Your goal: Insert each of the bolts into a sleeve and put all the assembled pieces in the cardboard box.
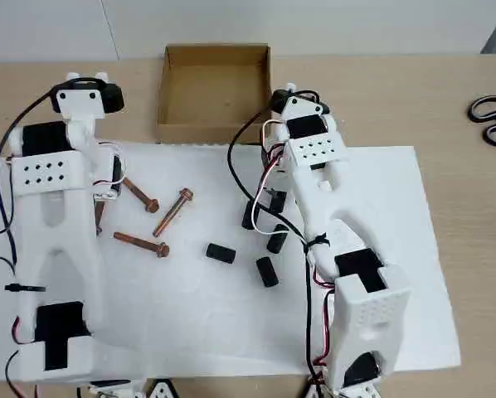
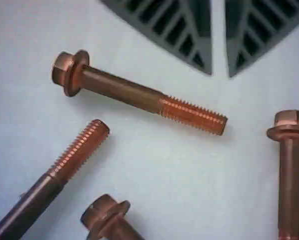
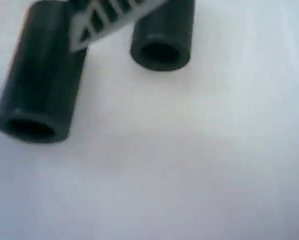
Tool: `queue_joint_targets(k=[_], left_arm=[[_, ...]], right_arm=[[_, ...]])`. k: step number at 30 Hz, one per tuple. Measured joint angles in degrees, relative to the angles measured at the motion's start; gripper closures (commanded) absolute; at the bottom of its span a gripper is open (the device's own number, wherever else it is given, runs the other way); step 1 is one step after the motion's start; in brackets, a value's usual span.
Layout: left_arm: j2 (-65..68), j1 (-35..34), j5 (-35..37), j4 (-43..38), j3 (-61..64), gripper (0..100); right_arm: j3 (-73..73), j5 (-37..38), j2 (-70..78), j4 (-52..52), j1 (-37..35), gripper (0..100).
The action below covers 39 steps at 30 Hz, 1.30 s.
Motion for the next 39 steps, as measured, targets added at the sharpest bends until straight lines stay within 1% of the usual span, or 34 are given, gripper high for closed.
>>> queue_joint_targets(k=[7, 12, 28, 30, 33, 35, 39], left_arm=[[0.00, 0.00, 1.41, 0.00, 0.00, 99], [0.00, 0.00, 1.49, 0.00, 0.00, 99], [0.00, 0.00, 1.49, 0.00, 0.09, 99], [0.00, 0.00, 1.49, 0.00, 0.09, 99], [0.00, 0.00, 1.49, 0.00, 0.35, 99], [0.00, 0.00, 1.49, 0.00, 1.58, 99], [0.00, 0.00, 1.67, 0.00, 5.80, 99]], right_arm=[[0.00, 0.44, 0.00, -0.09, -0.18, 85.9], [0.00, 0.88, 0.44, -1.76, -2.29, 85.9], [-0.62, 0.97, 7.21, -3.16, -1.93, 86.5], [-1.05, 0.97, 8.00, -3.16, -1.93, 89.8], [-1.41, 0.97, 8.62, -3.16, -1.49, 99.8], [-1.41, 0.97, 8.70, -3.16, -1.41, 98.5], [-1.41, 0.97, 8.44, -2.99, -1.23, 99.5]])
